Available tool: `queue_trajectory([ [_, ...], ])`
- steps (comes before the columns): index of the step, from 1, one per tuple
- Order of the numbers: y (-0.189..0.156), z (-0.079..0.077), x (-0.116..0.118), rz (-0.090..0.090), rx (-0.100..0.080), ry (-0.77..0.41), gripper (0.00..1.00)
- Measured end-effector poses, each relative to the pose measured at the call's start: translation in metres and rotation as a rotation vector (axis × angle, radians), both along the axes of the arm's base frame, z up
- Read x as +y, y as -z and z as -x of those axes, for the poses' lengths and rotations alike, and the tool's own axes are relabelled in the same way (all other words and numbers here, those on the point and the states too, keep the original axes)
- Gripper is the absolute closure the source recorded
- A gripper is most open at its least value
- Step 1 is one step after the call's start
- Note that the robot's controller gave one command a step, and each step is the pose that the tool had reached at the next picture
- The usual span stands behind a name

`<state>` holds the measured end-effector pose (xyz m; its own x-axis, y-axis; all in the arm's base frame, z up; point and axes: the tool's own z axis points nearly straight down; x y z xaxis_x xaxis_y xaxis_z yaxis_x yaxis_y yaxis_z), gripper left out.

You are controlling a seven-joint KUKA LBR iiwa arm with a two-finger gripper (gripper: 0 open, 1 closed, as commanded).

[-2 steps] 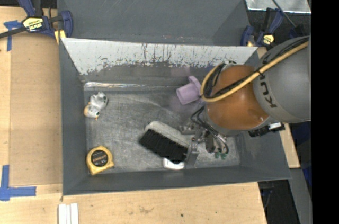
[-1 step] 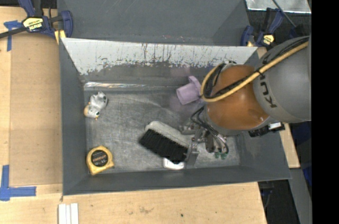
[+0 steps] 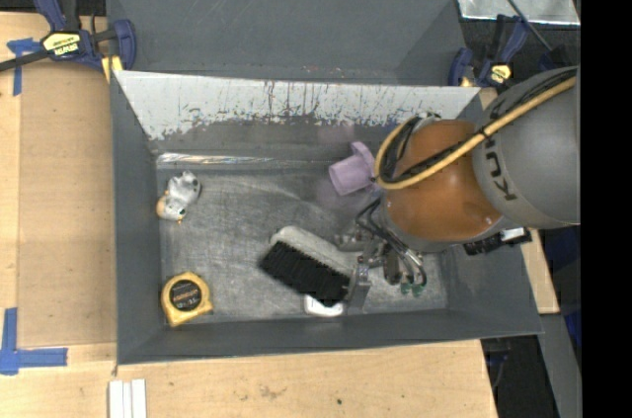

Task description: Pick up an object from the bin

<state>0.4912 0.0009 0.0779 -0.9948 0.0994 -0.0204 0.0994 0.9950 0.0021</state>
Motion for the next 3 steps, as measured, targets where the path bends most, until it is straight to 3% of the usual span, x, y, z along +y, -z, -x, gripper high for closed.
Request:
queue_trajectory([
  [2, -0.024, 0.003, 0.000, 0.000, 0.020, 0.000, 1.00],
  [3, -0.034, 0.001, -0.001, 0.000, 0.017, 0.000, 1.00],
])
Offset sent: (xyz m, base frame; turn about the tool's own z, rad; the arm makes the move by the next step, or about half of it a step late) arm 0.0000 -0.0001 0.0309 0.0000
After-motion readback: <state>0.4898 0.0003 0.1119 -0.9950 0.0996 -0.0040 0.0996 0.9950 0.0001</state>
